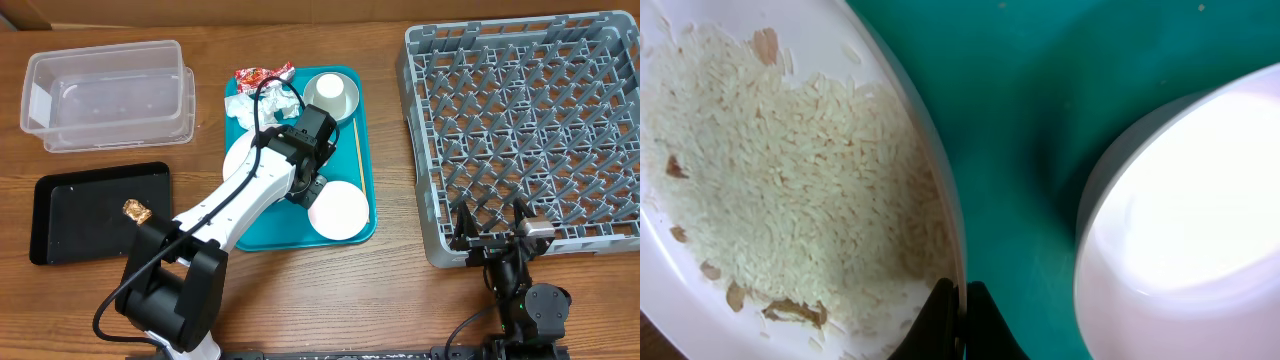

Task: Sort waste into correct bins and load items into the dishwasher
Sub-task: 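Grip the white plate rim with the left gripper and lift it, then carry the plate left over the black tray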

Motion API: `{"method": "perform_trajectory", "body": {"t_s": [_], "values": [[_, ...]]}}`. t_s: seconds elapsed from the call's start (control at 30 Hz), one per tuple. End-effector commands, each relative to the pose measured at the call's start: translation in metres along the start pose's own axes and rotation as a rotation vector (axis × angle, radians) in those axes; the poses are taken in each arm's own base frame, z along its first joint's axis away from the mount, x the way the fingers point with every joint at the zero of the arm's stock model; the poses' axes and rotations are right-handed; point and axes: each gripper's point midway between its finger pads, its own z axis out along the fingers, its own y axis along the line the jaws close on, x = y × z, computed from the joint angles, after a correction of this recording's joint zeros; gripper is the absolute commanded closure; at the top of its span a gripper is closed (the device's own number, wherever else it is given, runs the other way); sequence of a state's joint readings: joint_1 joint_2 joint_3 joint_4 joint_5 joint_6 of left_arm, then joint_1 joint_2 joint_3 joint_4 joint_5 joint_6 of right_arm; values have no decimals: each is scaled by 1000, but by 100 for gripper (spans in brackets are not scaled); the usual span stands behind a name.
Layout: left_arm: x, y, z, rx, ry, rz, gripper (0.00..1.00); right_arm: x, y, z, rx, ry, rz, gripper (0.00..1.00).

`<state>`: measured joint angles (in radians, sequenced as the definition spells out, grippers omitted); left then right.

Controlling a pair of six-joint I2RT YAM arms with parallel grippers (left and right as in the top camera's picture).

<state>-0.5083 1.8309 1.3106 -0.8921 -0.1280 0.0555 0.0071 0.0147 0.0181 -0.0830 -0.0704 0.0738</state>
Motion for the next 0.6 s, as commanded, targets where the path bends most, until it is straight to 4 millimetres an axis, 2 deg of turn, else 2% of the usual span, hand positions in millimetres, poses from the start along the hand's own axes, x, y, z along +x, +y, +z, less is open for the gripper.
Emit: {"method": "perform_trajectory", "body": {"t_s": [0.0,0.17,0.57], "values": [[-8,17,-11,-65,-17,-126,96,1,-3,0,12,-6,-3,0],[-10,31,-26,-137,-13,-204,96,1,-3,0,11,-6,-3,0],[-22,45,-76,-174,-19,-210,96,1,-3,0,11,-6,-3,0]]}}
